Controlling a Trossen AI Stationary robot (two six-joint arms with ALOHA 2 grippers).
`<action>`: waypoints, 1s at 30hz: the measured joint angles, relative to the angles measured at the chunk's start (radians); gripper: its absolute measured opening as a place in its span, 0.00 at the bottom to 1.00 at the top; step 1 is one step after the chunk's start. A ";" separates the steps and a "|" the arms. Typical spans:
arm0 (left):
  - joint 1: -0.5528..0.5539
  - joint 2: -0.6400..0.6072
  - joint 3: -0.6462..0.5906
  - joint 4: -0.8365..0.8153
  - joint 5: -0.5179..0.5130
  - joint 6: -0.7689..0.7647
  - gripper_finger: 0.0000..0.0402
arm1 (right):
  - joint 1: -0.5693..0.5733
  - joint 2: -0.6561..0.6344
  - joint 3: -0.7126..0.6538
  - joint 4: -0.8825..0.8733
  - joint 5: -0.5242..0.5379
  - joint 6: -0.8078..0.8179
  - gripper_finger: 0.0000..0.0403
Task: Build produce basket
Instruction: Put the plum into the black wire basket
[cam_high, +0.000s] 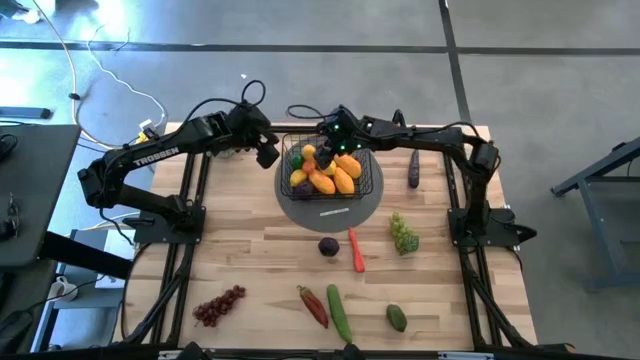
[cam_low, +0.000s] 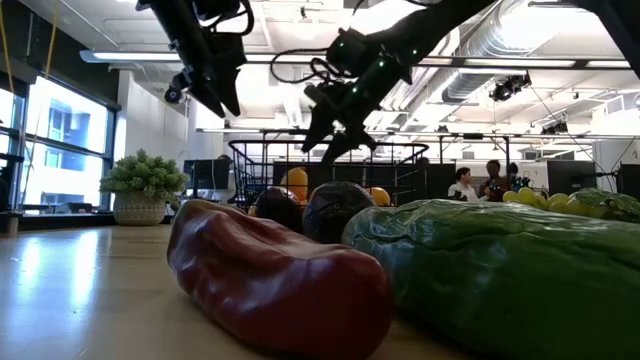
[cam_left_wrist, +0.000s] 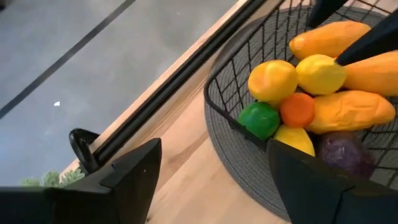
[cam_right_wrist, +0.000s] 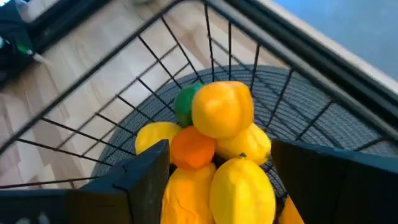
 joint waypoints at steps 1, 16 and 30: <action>0.000 0.000 0.000 0.000 -0.005 -0.015 0.71 | 0.000 -0.010 0.000 -0.004 0.001 0.000 0.65; -0.004 0.000 0.000 -0.062 0.181 -0.044 0.72 | 0.026 -0.131 0.000 -0.167 0.007 0.140 0.65; -0.125 -0.069 0.000 -0.213 0.249 -0.079 0.72 | 0.181 -0.171 0.000 -0.329 0.008 0.367 0.65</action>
